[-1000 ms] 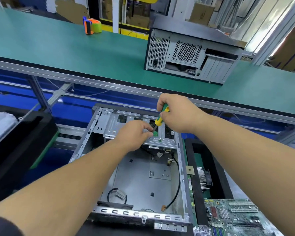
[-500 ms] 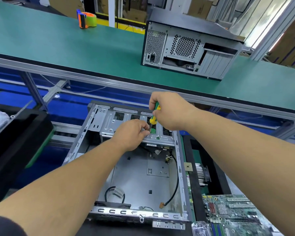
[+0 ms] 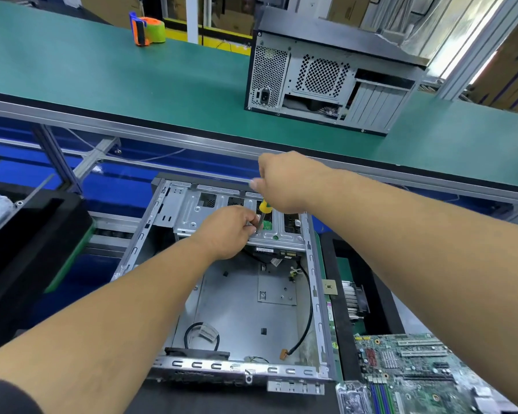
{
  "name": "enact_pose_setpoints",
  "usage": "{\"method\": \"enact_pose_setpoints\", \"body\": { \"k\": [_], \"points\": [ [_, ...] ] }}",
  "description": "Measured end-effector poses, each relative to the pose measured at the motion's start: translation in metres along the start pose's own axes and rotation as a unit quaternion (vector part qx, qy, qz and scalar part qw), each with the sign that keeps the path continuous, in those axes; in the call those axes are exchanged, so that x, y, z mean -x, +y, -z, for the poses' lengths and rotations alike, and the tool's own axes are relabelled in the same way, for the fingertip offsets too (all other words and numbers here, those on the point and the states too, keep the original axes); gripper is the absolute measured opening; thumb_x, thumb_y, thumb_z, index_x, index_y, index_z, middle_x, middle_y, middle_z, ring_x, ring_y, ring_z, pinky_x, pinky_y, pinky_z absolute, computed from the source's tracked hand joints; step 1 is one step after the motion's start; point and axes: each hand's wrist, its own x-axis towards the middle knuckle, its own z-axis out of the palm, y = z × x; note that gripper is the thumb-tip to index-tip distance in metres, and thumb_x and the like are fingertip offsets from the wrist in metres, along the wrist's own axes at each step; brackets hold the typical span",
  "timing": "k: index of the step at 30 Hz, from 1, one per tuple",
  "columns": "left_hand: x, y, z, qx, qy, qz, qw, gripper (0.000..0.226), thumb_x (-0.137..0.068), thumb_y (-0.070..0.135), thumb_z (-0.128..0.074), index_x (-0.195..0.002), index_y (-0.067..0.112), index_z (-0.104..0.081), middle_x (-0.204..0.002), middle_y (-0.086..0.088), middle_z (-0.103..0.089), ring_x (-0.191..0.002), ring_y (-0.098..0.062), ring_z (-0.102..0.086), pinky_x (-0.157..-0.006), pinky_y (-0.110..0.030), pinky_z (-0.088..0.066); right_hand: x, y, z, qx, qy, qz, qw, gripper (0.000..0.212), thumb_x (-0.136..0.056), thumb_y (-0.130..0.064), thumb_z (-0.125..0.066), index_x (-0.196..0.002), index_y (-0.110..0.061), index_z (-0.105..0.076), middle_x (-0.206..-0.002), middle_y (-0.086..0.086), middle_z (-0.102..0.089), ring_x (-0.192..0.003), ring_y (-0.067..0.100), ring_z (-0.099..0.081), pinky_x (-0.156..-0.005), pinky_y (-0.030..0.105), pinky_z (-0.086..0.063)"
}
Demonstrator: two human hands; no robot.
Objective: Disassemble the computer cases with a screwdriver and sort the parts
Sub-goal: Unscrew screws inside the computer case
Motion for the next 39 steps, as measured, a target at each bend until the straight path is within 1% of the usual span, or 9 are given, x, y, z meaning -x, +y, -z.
{"method": "enact_pose_setpoints", "body": {
  "k": [3, 6, 10, 15, 22, 27, 31, 34, 39],
  "points": [
    [0.001, 0.000, 0.000, 0.075, 0.006, 0.026, 0.997, 0.018, -0.101, 0.029, -0.058, -0.108, 0.032, -0.075, -0.078, 0.010, -0.067, -0.069, -0.010, -0.060, -0.068, -0.029, -0.051, -0.004, 0.006, 0.003, 0.025, -0.017, 0.011, 0.999, 0.025, -0.111, -0.032, -0.038, -0.118, -0.016, -0.055, -0.089, -0.001, -0.051, -0.087, 0.025, -0.051, -0.068, 0.035, -0.038],
    [0.002, 0.000, 0.000, 0.127, 0.011, 0.032, 0.991, 0.016, -0.100, 0.037, -0.061, -0.108, 0.039, -0.075, -0.059, 0.014, -0.059, -0.054, -0.004, -0.050, -0.060, -0.026, -0.045, -0.006, 0.017, 0.003, -0.106, -0.029, 0.024, 0.994, 0.004, -0.103, -0.022, -0.053, -0.105, -0.025, -0.054, -0.096, -0.003, -0.059, -0.081, 0.019, -0.054, -0.059, 0.033, -0.039],
    [0.002, 0.002, 0.002, 0.169, 0.000, 0.040, 0.985, 0.014, -0.100, 0.038, -0.062, -0.100, 0.037, -0.076, -0.073, 0.012, -0.071, -0.066, -0.013, -0.062, -0.073, -0.041, -0.058, -0.008, 0.018, 0.006, -0.154, -0.059, 0.071, 0.984, 0.023, -0.095, -0.012, -0.061, -0.091, -0.034, -0.058, -0.093, -0.008, -0.059, -0.077, 0.013, -0.057, -0.058, 0.029, -0.042],
    [-0.002, 0.006, -0.005, 0.118, 0.042, 0.072, 0.990, 0.024, -0.095, 0.050, -0.067, -0.079, 0.031, -0.067, -0.067, 0.007, -0.064, -0.064, -0.019, -0.059, -0.062, -0.035, -0.051, -0.011, 0.019, -0.004, -0.157, -0.006, 0.010, 0.988, 0.021, -0.101, -0.046, -0.056, -0.114, -0.029, -0.052, -0.085, -0.009, -0.052, -0.075, 0.008, -0.051, -0.056, 0.029, -0.034],
    [-0.005, 0.007, -0.009, 0.110, 0.061, 0.086, 0.988, 0.031, -0.091, 0.053, -0.071, -0.071, 0.033, -0.059, -0.058, 0.009, -0.056, -0.055, -0.012, -0.052, -0.054, -0.028, -0.035, -0.014, 0.011, -0.012, -0.102, 0.091, -0.074, 0.988, 0.040, -0.102, -0.060, -0.041, -0.103, -0.022, -0.051, -0.080, -0.003, -0.054, -0.077, 0.022, -0.054, -0.052, 0.030, -0.028],
    [-0.004, 0.001, -0.009, 0.141, 0.050, 0.072, 0.986, 0.009, -0.093, 0.047, -0.071, -0.091, 0.039, -0.073, -0.057, 0.010, -0.057, -0.050, -0.006, -0.048, -0.055, -0.027, -0.041, -0.011, 0.017, 0.001, -0.076, -0.008, 0.023, 0.997, 0.015, -0.104, -0.018, -0.048, -0.108, -0.021, -0.062, -0.110, 0.001, -0.063, -0.083, 0.019, -0.055, -0.057, 0.032, -0.037],
    [-0.004, 0.002, -0.007, 0.179, 0.043, 0.075, 0.980, 0.013, -0.092, 0.041, -0.073, -0.085, 0.030, -0.072, -0.073, 0.003, -0.073, -0.062, -0.012, -0.057, -0.067, -0.038, -0.054, -0.005, 0.024, 0.007, -0.240, -0.058, 0.034, 0.968, 0.031, -0.093, -0.005, -0.051, -0.101, -0.033, -0.061, -0.083, -0.004, -0.056, -0.056, 0.012, -0.051, -0.042, 0.024, -0.040],
    [-0.005, 0.006, -0.006, 0.175, 0.047, 0.094, 0.979, 0.024, -0.090, 0.043, -0.076, -0.075, 0.027, -0.065, -0.072, 0.004, -0.069, -0.063, -0.017, -0.055, -0.067, -0.038, -0.053, -0.005, 0.016, 0.002, -0.205, -0.019, 0.013, 0.978, 0.009, -0.097, -0.032, -0.059, -0.105, -0.029, -0.058, -0.081, -0.005, -0.056, -0.065, 0.014, -0.054, -0.051, 0.028, -0.037],
    [-0.006, 0.009, -0.007, 0.153, 0.053, 0.103, 0.981, 0.027, -0.090, 0.046, -0.076, -0.074, 0.029, -0.062, -0.061, 0.008, -0.057, -0.056, -0.015, -0.050, -0.057, -0.030, -0.042, -0.010, 0.007, -0.007, -0.087, 0.042, -0.048, 0.994, 0.037, -0.103, -0.057, -0.043, -0.104, -0.022, -0.055, -0.083, -0.006, -0.051, -0.082, 0.020, -0.053, -0.057, 0.032, -0.033]
  ]
}}
